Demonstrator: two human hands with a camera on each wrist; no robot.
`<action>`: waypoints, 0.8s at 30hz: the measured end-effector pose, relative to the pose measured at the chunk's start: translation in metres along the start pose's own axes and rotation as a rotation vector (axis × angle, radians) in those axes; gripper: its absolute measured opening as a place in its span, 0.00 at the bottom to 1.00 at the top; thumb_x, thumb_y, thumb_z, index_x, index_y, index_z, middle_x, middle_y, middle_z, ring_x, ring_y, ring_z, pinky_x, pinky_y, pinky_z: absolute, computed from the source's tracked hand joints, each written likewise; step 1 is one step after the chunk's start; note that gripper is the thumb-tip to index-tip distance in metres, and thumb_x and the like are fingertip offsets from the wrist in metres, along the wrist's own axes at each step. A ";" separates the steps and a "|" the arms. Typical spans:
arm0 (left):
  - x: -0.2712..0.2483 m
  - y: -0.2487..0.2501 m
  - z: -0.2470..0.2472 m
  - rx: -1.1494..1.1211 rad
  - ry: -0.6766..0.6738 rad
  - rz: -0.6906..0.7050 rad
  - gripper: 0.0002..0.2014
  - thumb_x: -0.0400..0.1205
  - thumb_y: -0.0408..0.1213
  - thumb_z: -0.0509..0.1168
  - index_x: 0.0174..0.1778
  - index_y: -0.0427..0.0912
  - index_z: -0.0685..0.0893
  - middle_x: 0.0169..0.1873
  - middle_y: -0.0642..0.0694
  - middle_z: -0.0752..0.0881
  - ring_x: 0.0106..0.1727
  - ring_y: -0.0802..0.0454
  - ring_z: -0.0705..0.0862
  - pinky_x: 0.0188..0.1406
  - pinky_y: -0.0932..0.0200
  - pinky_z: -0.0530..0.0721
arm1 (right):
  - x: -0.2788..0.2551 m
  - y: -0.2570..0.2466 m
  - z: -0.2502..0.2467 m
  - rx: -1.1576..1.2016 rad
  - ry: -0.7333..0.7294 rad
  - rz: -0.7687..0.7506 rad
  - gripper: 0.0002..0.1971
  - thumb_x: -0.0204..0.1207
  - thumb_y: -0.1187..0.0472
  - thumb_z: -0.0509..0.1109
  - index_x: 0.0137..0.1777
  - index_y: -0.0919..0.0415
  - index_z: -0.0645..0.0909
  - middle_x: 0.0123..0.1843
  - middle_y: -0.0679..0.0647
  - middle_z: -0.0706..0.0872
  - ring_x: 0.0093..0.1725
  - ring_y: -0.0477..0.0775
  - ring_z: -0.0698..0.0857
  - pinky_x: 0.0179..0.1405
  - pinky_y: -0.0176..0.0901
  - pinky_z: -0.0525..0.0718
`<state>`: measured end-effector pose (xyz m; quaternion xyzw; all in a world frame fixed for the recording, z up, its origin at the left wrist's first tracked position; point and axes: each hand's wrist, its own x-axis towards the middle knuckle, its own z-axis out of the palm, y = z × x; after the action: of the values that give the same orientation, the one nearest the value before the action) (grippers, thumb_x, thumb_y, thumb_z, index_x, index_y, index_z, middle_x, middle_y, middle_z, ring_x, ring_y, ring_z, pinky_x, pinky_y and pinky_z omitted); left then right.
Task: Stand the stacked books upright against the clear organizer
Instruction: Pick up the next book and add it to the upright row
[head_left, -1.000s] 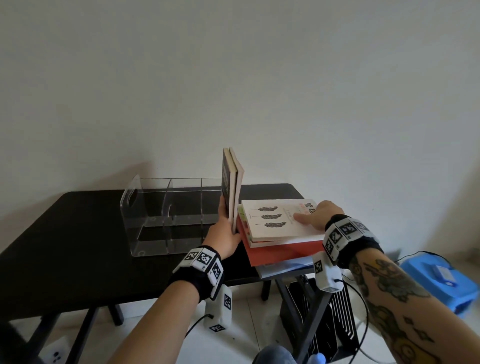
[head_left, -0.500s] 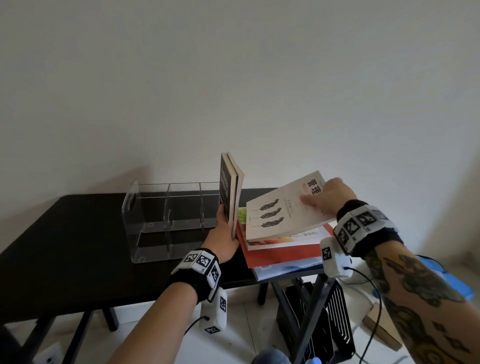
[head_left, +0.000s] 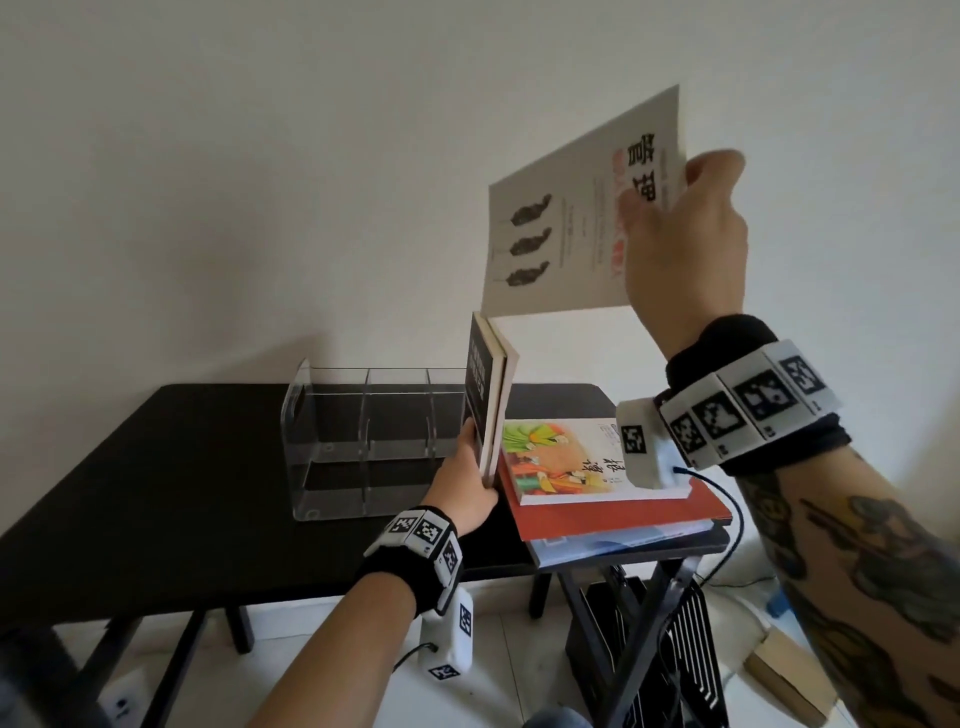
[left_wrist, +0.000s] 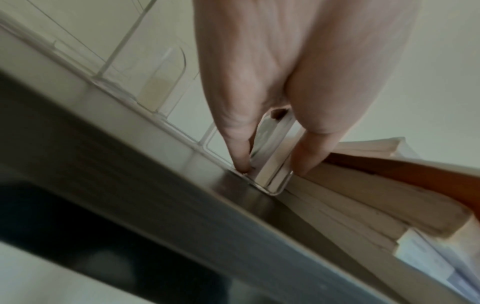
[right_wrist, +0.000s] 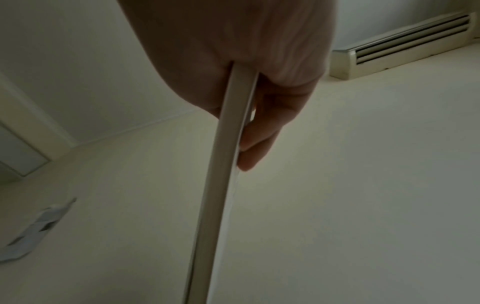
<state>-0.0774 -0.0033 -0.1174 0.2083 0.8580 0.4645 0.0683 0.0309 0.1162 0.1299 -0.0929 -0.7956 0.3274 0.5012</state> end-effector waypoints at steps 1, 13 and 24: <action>0.000 -0.001 0.000 0.006 0.000 0.001 0.44 0.78 0.34 0.70 0.83 0.60 0.51 0.62 0.47 0.83 0.58 0.47 0.87 0.62 0.50 0.85 | -0.003 -0.006 0.002 0.014 0.014 -0.042 0.10 0.83 0.56 0.60 0.53 0.56 0.59 0.53 0.50 0.84 0.44 0.59 0.86 0.41 0.59 0.87; -0.005 -0.003 -0.001 0.065 -0.021 -0.100 0.32 0.76 0.38 0.68 0.77 0.49 0.67 0.65 0.43 0.83 0.63 0.44 0.85 0.65 0.46 0.82 | -0.029 -0.009 0.066 -0.323 -0.343 -0.124 0.09 0.82 0.61 0.60 0.54 0.59 0.61 0.51 0.58 0.86 0.39 0.63 0.85 0.35 0.56 0.85; -0.017 0.010 -0.007 -0.029 0.075 -0.303 0.14 0.78 0.39 0.67 0.55 0.33 0.82 0.45 0.42 0.86 0.49 0.41 0.86 0.38 0.58 0.77 | -0.027 -0.006 0.102 -0.538 -0.474 -0.167 0.08 0.82 0.64 0.59 0.57 0.63 0.65 0.38 0.54 0.74 0.36 0.60 0.76 0.34 0.49 0.72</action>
<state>-0.0608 -0.0110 -0.1067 0.0578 0.8748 0.4687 0.1084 -0.0426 0.0545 0.0847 -0.0775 -0.9521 0.0768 0.2858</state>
